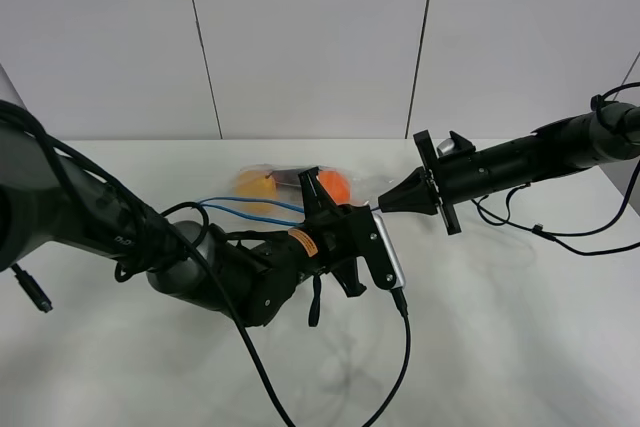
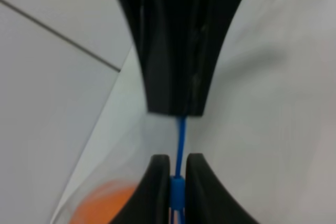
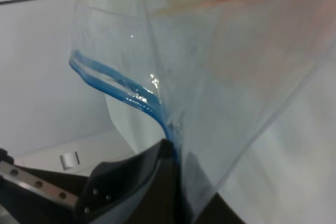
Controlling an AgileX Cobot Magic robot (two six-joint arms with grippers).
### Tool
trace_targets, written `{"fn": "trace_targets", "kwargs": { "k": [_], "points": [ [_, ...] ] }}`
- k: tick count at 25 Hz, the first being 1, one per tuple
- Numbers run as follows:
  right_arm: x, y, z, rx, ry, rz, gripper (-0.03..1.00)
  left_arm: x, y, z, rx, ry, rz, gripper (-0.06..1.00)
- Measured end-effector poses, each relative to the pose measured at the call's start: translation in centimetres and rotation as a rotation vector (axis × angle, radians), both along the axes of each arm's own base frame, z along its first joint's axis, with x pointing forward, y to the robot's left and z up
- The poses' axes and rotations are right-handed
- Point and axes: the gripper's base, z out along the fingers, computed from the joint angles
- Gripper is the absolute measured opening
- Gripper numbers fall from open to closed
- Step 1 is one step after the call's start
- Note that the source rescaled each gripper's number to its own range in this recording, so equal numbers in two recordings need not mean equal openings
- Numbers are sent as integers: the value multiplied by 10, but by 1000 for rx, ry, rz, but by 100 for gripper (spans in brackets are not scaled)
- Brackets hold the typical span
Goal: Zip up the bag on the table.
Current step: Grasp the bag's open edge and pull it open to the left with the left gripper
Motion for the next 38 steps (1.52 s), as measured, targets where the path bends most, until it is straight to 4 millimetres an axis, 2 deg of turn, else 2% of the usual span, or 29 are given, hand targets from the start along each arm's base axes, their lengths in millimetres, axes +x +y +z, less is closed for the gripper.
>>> {"fn": "trace_targets", "kwargs": {
  "k": [2,8,15,30,38],
  "points": [
    [1,0,0,2,-2,-10,0,4,11,-3,19,-2,24,0],
    [1,0,0,5,-1,-12,0,20,59,-15,83,-1,137,0],
    [1,0,1,10,-1,-12,0,34,96,-18,87,-13,243,0],
    [3,1,2,23,-3,-25,0,61,154,-14,96,-53,369,0],
    [2,1,2,17,-2,-17,0,67,172,-14,91,-50,432,0]
  ]
}}
